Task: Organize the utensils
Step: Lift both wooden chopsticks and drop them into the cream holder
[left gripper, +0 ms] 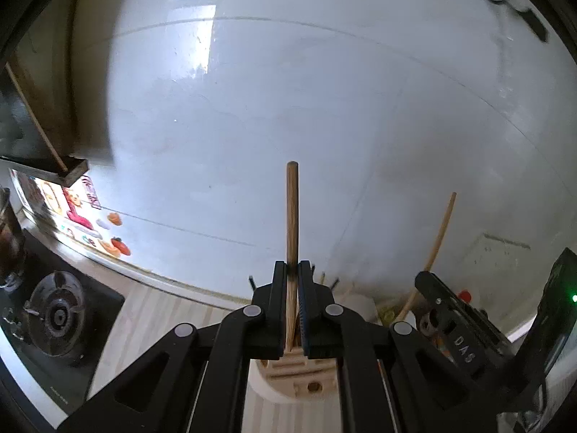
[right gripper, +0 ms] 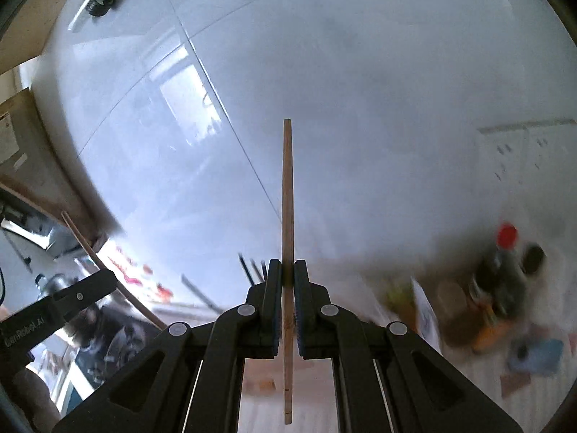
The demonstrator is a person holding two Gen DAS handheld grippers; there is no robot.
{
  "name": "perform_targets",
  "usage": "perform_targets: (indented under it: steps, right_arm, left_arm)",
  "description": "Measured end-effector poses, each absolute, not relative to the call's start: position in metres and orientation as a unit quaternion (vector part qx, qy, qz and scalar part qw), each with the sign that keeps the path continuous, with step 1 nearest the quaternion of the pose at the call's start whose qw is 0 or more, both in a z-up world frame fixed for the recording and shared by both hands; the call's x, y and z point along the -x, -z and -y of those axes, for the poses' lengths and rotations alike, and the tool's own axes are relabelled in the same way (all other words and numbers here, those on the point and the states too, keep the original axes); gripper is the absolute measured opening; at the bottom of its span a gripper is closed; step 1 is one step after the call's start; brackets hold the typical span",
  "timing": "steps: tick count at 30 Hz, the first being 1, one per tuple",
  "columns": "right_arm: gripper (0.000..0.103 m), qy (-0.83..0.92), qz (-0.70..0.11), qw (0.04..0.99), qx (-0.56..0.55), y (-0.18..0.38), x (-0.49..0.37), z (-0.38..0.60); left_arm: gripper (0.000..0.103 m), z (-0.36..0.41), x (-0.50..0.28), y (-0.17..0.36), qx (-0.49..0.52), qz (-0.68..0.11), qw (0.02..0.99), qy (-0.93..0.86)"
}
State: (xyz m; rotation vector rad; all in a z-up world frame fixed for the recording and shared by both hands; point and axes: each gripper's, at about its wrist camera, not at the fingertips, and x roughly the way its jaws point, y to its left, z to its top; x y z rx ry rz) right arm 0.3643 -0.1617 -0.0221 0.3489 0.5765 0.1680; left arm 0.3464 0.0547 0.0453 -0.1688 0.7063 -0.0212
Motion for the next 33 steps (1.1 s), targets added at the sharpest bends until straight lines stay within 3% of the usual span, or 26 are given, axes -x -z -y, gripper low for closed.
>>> perform_targets:
  steps: [13, 20, 21, 23, 24, 25, 29, 30, 31, 33]
  right_arm:
    - [0.007, -0.083, -0.230, 0.961, -0.125, 0.035, -0.441, 0.116]
    - [0.007, -0.091, -0.251, 0.959, -0.101, 0.052, -0.451, 0.102]
    - [0.008, -0.096, -0.261, 0.955, -0.101, 0.053, -0.451, 0.101]
    - [0.012, -0.101, -0.270, 0.952, -0.104, 0.049, -0.445, 0.102]
    - [0.022, -0.103, -0.271, 0.951, -0.105, 0.046, -0.441, 0.104]
    - [0.030, -0.099, -0.272, 0.951, -0.105, 0.044, -0.434, 0.108]
    - [0.035, -0.081, -0.278, 0.950, -0.114, 0.033, -0.404, 0.126]
    - [0.040, -0.072, -0.283, 0.950, -0.115, 0.031, -0.396, 0.131]
    - [0.046, -0.062, -0.288, 0.949, -0.116, 0.030, -0.388, 0.136]
    - [0.053, -0.049, -0.299, 0.945, -0.124, 0.032, -0.369, 0.149]
  left_arm:
    - [0.003, -0.056, -0.385, -0.005, 0.069, -0.404, 0.912, 0.010]
    - [0.009, -0.060, -0.380, 0.002, 0.099, -0.431, 0.897, 0.018]
    - [0.013, -0.060, -0.378, -0.001, 0.100, -0.428, 0.898, 0.014]
    - [0.034, -0.062, -0.368, -0.011, 0.097, -0.416, 0.904, 0.003]
    - [0.059, -0.064, -0.361, -0.016, 0.094, -0.407, 0.909, -0.004]
    - [0.078, -0.065, -0.354, -0.020, 0.090, -0.396, 0.914, -0.012]
    - [0.086, -0.070, -0.324, -0.025, 0.067, -0.367, 0.927, -0.040]
    - [0.098, -0.072, -0.319, -0.020, 0.060, -0.366, 0.927, -0.048]
    - [0.103, -0.075, -0.316, -0.016, 0.055, -0.367, 0.927, -0.052]
    - [0.103, -0.076, -0.302, 0.000, 0.042, -0.374, 0.924, -0.064]
